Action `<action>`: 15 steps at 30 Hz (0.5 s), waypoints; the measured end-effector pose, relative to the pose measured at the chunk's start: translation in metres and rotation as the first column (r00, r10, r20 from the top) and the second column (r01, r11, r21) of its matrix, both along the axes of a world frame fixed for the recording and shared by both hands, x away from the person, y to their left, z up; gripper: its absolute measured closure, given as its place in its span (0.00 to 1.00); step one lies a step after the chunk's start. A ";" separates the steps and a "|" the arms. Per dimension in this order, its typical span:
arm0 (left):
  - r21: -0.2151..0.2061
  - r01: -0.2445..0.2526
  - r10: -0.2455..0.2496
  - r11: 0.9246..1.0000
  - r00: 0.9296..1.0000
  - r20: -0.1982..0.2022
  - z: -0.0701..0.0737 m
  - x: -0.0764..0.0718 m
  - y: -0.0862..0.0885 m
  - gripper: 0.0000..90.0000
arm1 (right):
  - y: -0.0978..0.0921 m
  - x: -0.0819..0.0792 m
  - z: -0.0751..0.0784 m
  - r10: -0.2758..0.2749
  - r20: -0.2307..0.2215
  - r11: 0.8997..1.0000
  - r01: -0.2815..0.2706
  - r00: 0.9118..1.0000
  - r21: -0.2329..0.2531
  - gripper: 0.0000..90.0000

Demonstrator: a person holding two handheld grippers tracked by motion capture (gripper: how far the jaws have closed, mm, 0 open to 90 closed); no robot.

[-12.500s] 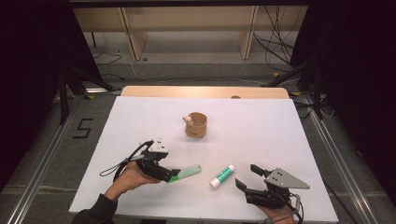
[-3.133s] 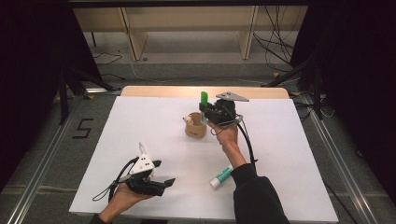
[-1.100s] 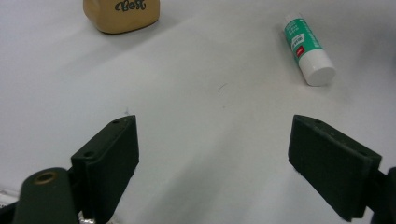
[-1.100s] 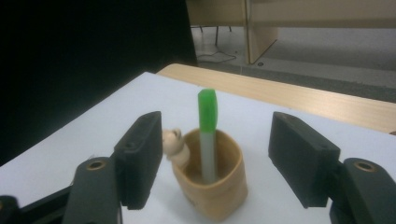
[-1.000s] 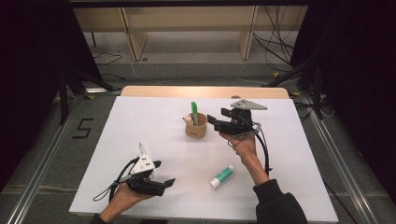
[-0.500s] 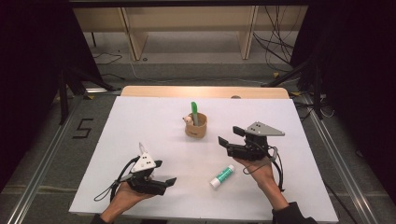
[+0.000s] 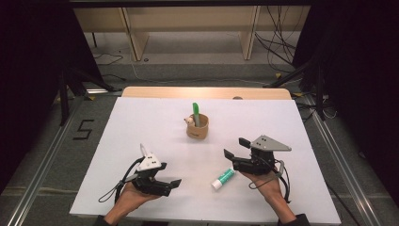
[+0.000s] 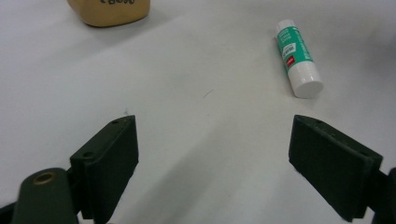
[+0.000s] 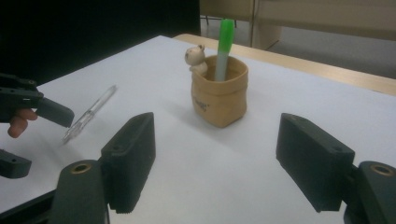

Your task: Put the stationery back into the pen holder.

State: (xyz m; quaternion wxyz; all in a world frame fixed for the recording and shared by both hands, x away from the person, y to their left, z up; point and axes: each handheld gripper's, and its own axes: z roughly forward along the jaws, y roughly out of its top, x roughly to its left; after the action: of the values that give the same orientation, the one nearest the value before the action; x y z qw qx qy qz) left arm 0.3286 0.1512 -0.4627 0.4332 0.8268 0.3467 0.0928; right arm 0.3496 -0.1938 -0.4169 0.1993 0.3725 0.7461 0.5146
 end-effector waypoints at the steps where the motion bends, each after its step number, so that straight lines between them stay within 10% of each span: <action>1: 0.007 0.007 -0.007 1.000 1.000 0.002 0.000 0.000 -0.003 0.17 | -0.001 -0.003 -0.003 -0.003 0.003 1.000 0.003 1.000 -0.015 0.33; 15: 0.032 0.069 -0.068 0.997 0.996 -0.052 0.000 0.002 -0.042 0.17 | -0.013 -0.028 -0.015 -0.009 0.001 1.000 0.009 1.000 -0.023 0.32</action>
State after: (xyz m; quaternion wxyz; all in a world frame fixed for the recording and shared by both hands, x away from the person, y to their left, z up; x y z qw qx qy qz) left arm 0.3310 0.1092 -0.4625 0.4131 0.8475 0.3274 0.0627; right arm 0.3212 -0.2068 -0.4322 0.2064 0.3735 0.7502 0.5050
